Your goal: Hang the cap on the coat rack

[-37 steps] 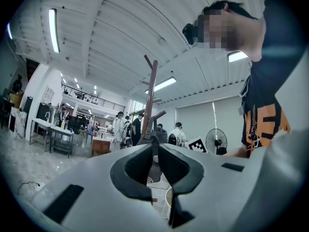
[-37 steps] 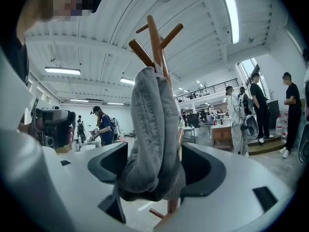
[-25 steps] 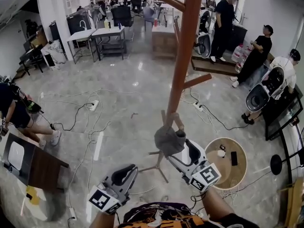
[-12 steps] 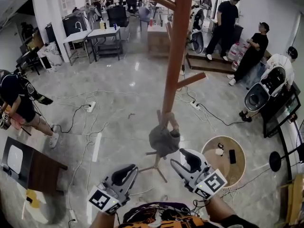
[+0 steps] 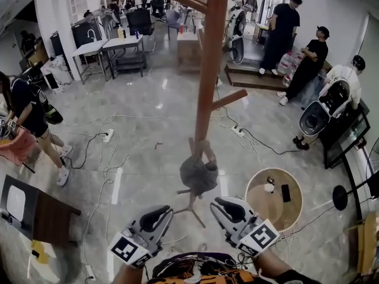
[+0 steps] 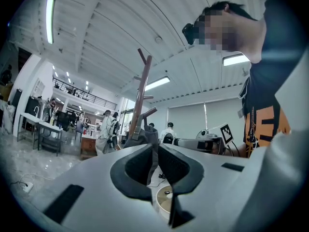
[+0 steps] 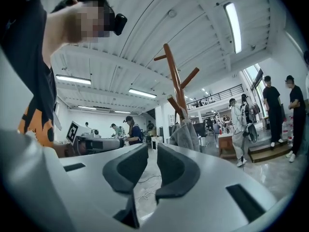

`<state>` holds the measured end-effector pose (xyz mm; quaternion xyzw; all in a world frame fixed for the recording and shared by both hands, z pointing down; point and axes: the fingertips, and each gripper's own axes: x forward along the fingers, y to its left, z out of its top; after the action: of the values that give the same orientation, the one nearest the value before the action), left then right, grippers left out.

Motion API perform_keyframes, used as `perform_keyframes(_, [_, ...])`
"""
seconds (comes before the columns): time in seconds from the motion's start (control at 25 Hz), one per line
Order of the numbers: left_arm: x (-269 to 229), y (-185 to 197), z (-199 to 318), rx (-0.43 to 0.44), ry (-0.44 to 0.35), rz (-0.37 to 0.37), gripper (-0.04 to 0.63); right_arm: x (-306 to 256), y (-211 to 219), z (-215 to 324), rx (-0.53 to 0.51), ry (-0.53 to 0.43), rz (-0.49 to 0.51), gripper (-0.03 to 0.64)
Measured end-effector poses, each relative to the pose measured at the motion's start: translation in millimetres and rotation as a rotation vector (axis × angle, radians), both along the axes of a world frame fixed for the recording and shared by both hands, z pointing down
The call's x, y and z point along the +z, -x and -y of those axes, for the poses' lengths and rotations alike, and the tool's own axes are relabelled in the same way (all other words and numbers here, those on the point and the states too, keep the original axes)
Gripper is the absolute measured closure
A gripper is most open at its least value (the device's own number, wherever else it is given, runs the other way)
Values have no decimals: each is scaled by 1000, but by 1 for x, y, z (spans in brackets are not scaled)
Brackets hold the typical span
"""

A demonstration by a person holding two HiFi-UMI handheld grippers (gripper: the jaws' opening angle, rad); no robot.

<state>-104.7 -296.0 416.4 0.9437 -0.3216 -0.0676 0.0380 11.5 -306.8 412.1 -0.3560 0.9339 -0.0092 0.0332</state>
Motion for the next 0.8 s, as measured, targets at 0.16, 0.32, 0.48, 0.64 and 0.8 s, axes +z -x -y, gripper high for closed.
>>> perform_keyframes(0.16, [-1,-7,-1,7,17,-14,540,-10,-5,-2,44,-70,-8,601])
perform_keyframes(0.32, [-1,-12,-1,19,-4,-4,540,-9,-7,-7,59,-90,-41,603])
perform_keyframes(0.48, [1,-17,-2,28,0,6,540,-6,-10,-8,52,-78,-52,603])
perform_keyframes(0.64, [2,-20,-6,31,9,7,540,-10,-8,-12,42,-72,-24,603])
perform_keyframes(0.8, [3,-19,-9,35,2,12,540,-11,-4,-15,36,-62,-24,603])
